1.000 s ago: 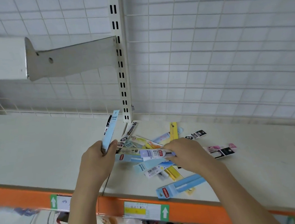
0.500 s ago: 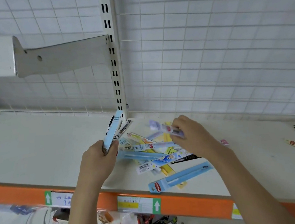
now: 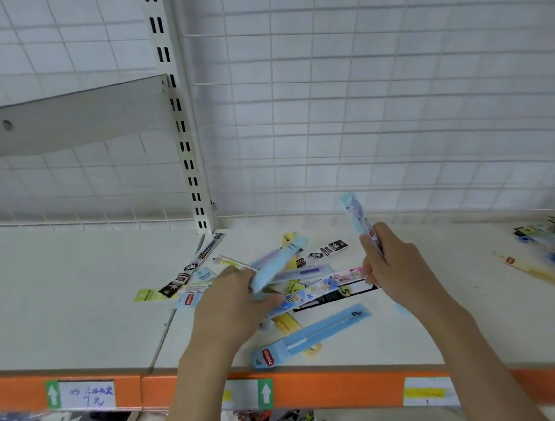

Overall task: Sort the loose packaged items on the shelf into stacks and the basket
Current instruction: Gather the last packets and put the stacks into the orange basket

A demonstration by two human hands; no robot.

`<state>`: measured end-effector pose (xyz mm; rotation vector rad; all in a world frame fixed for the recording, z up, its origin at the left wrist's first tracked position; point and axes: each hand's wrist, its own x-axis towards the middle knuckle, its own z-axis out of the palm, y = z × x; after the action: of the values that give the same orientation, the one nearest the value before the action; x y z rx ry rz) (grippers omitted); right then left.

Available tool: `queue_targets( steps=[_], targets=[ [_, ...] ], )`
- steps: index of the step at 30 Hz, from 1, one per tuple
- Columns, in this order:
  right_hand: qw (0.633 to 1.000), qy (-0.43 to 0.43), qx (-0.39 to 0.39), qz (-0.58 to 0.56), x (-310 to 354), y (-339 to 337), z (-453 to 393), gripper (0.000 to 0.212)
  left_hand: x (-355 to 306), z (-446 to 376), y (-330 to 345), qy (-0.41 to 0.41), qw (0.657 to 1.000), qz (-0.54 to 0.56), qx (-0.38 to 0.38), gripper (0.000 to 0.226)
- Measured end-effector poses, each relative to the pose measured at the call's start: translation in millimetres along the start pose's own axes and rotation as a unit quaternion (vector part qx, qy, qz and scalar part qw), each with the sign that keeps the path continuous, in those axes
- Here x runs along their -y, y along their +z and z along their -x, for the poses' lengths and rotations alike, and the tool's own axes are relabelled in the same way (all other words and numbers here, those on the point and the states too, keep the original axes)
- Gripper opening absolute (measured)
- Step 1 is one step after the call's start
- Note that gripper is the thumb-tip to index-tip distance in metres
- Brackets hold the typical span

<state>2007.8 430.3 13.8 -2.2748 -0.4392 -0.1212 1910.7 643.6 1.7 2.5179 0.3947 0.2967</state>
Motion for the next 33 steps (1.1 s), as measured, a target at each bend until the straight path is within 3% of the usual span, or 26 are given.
queue_targets(
  steps=[4, 8, 13, 21, 23, 25, 28, 33],
  targets=[
    [1.000, -0.008, -0.003, 0.017, -5, -5, 7, 0.018, -10, 0, 13, 0.021, 0.993, -0.101, 0.062, 0.037],
    [0.998, -0.017, -0.022, 0.063, -12, -5, 13, 0.012, -11, -3, 15, 0.022, 0.986, -0.154, 0.062, 0.026],
    [0.998, 0.005, -0.018, 0.055, -19, -4, 19, 0.032, -8, -10, -4, 0.019, 0.995, -0.094, 0.007, 0.010],
    [0.998, 0.020, 0.001, 0.059, -30, -5, 23, 0.039, 9, -19, -33, -0.046, 0.995, 0.014, -0.090, 0.005],
    [0.998, 0.017, 0.010, 0.064, -29, -3, 23, 0.038, 6, -19, -29, -0.051, 0.992, 0.036, -0.105, 0.022],
    [0.997, 0.015, 0.019, 0.073, -29, 0, 24, 0.036, 3, -20, -25, -0.052, 0.991, 0.050, -0.114, 0.025],
    [0.995, 0.015, 0.032, 0.092, -31, 3, 25, 0.036, -3, -24, -16, -0.037, 0.995, -0.017, -0.092, 0.022],
    [0.994, 0.009, 0.047, 0.100, -31, 4, 28, 0.041, -14, -36, 9, -0.029, 0.991, -0.129, 0.031, 0.025]
  ],
)
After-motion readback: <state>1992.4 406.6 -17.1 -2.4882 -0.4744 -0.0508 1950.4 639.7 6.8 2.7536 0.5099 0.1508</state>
